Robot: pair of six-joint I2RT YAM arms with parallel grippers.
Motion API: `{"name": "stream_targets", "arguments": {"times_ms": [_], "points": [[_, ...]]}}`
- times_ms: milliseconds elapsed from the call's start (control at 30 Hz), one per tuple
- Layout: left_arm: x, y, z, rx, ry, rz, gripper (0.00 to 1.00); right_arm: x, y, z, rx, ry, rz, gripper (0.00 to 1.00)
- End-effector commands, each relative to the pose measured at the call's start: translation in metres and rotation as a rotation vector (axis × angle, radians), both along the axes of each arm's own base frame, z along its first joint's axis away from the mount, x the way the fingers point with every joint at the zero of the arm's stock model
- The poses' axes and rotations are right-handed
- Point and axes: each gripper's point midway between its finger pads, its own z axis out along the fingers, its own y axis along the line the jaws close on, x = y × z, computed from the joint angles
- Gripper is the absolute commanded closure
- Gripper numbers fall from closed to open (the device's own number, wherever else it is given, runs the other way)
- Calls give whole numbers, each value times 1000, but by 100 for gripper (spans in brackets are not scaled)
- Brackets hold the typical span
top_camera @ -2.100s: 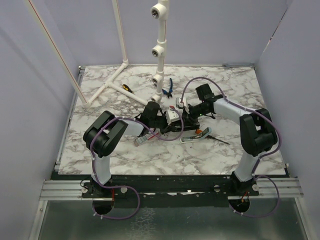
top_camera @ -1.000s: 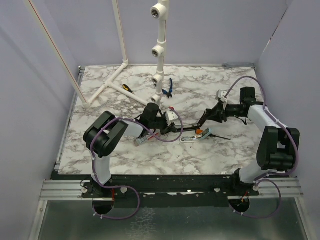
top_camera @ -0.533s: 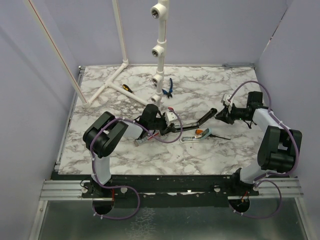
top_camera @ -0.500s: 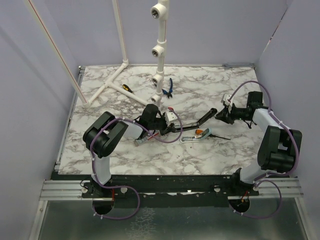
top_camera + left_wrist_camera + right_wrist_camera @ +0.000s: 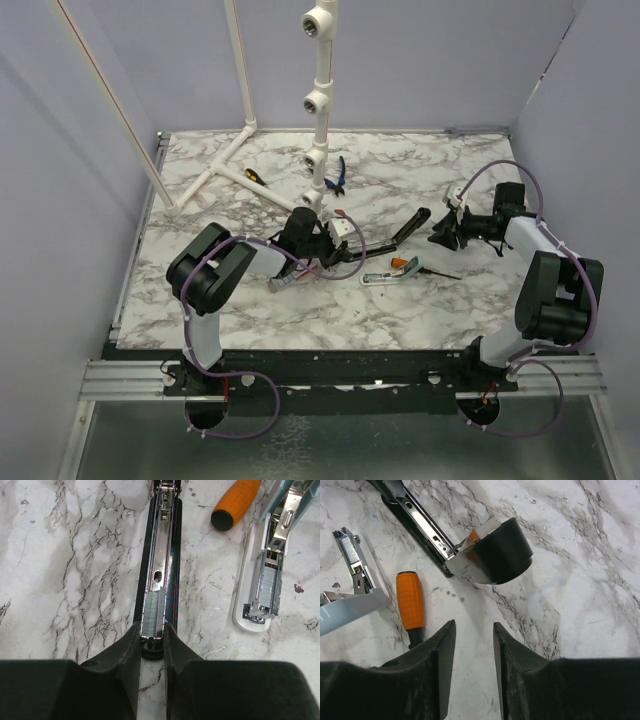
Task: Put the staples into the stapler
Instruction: Open the stapler at the center of the board.
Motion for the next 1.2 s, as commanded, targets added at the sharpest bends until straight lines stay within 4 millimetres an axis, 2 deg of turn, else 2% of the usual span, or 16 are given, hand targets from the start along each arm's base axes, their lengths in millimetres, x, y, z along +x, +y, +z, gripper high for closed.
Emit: {"name": "stream_targets", "arguments": {"times_ms": [0, 167, 400, 600, 933, 1167], "points": [[16, 8, -15, 18, 63, 131, 100, 6, 7, 22, 71, -7, -8, 57], [7, 9, -21, 30, 55, 86, 100, 10, 10, 26, 80, 22, -43, 46], [-6, 8, -25, 28, 61, 16, 78, 14, 9, 33, 91, 38, -87, 40], [-7, 6, -17, 16, 43, 0, 66, 18, 15, 35, 90, 69, -101, 31], [-9, 5, -3, -2, 8, -26, 53, 20, 21, 29, 73, 105, -123, 31], [-8, 4, 21, -8, -61, -71, 45, 16, 17, 21, 48, 134, -151, 31]]}}
